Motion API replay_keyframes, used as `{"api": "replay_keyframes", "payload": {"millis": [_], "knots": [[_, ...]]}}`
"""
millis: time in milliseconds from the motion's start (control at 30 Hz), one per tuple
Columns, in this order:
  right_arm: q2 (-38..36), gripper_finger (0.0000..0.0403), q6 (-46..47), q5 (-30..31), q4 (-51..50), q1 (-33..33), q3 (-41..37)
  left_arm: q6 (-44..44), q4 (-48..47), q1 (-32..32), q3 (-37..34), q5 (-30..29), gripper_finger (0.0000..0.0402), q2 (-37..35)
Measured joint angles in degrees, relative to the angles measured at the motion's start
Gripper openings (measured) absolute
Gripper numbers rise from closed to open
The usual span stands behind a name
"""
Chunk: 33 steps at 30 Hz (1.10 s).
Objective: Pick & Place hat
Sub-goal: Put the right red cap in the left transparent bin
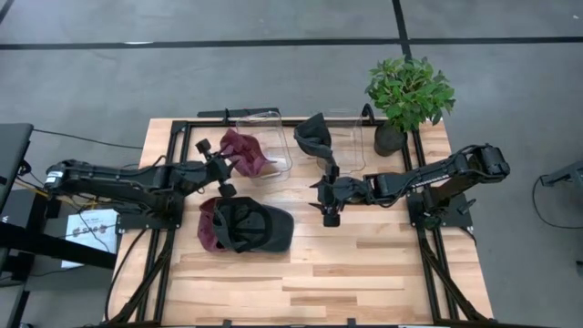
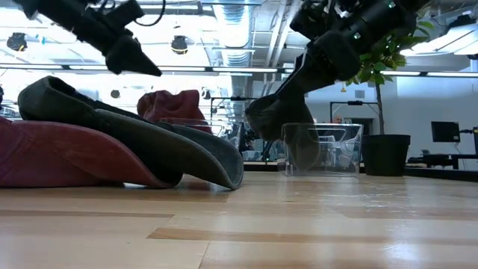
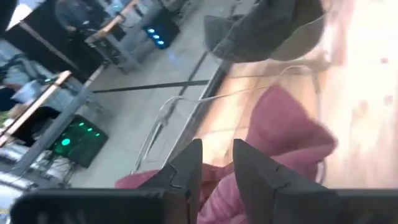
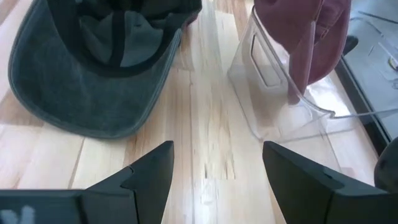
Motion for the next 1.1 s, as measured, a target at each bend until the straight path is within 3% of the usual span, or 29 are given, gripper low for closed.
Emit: {"api": "replay_keyframes", "payload": {"millis": [233, 400, 600, 800, 1100], "knots": [[0.00, 0.0240, 0.00, -0.02, -2.80, 0.00, 0.00, -3.56, -18.25, -0.75, 8.46, 4.58, 0.0087, 0.64], [0.00, 0.0240, 0.00, -0.04, -4.01, 0.02, 0.00, -7.65, -28.40, 0.18, 10.51, 7.97, 0.0087, 2.78], [0.00, 0.0240, 0.00, -0.28, -4.00, 0.02, 0.00, -6.18, -32.31, 1.89, 10.59, 7.66, 0.0087, 6.82], [0.00, 0.0240, 0.02, -1.40, -4.08, 0.07, 0.00, -2.64, -32.06, 1.99, 10.59, -2.42, 0.0087, 9.25], [0.00, 0.0240, 0.02, -1.70, -4.88, 0.07, 0.00, -2.12, -33.04, 2.84, 10.59, -1.39, 0.0087, 9.22]]}}
